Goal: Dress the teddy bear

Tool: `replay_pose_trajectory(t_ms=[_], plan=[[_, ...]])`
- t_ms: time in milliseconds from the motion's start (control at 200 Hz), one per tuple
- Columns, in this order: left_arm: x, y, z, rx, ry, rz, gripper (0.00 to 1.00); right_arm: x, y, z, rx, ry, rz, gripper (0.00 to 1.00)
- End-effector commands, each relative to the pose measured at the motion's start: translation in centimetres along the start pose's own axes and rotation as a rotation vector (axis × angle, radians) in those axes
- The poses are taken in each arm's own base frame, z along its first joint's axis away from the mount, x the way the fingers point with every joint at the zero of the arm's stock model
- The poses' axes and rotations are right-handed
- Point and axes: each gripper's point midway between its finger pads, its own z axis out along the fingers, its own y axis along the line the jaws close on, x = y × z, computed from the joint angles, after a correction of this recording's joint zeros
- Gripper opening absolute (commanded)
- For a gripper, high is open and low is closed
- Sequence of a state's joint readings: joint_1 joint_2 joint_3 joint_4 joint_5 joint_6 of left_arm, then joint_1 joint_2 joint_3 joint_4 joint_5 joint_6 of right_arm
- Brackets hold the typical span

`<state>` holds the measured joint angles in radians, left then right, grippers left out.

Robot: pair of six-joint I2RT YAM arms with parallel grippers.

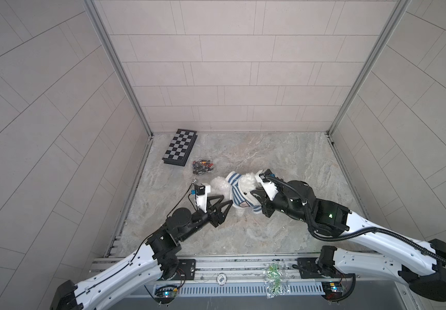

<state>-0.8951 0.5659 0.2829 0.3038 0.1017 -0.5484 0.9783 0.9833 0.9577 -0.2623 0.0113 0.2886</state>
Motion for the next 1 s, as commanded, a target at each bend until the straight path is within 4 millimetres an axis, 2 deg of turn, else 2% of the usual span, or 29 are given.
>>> replay_pose_trajectory(t_ms=[0, 165, 420, 646, 996], plan=[[-0.6, -1.9, 0.4, 0.075, -0.036, 0.006, 0.64, -3.9, 0.1, 0.0, -0.031, -0.121, 0.161, 0.0], [0.2, -1.6, 1.4, 0.067, -0.047, -0.014, 0.63, -4.2, 1.1, 1.0, -0.092, -0.13, 0.214, 0.0], [-0.4, 0.0, 2.6, -0.011, -0.113, -0.027, 0.47, -4.5, 1.4, 0.7, -0.117, -0.146, 0.234, 0.0], [-0.6, -0.4, 3.4, 0.004, -0.105, -0.023, 0.43, -4.6, 1.6, 0.6, -0.134, -0.158, 0.249, 0.0], [-0.5, 0.2, 4.7, -0.032, -0.105, -0.024, 0.28, -4.8, 2.0, 0.3, -0.166, -0.178, 0.28, 0.0]])
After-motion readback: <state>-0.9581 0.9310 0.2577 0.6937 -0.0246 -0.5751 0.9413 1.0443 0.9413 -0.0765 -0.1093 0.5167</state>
